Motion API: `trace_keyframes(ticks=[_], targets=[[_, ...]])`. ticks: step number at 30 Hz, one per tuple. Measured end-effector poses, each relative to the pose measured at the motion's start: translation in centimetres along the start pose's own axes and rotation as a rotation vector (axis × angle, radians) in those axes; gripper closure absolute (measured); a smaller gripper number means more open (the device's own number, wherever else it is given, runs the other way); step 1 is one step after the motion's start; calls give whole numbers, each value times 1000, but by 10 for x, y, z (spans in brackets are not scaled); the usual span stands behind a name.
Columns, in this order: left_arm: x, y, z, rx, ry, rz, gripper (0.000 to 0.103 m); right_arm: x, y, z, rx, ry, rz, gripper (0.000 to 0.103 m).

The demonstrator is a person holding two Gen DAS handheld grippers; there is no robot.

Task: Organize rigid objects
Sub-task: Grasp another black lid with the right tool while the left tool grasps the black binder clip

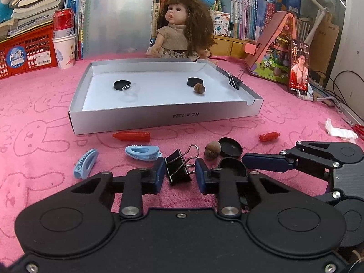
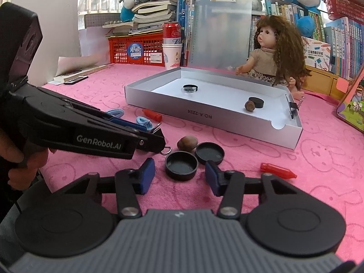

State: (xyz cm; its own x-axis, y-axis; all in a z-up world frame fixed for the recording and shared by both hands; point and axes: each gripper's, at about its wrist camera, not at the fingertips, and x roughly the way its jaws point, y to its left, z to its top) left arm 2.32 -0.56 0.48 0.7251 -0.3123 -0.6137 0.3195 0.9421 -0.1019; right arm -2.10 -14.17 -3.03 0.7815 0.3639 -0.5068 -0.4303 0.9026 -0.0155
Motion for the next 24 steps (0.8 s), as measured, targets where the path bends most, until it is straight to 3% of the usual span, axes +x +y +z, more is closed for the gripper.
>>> trace_keyframes(ticks=[9,13,24], targets=[[2,-5,0,18,0,22,75,0,0,1,3,-2,-7,57],[1,-4,1,8,-5,38,82,-1,0,1,2,-2,-9,66],[-12,-7,7,29,-44,51,83,-5,-5,5,12,-16,-47,66]])
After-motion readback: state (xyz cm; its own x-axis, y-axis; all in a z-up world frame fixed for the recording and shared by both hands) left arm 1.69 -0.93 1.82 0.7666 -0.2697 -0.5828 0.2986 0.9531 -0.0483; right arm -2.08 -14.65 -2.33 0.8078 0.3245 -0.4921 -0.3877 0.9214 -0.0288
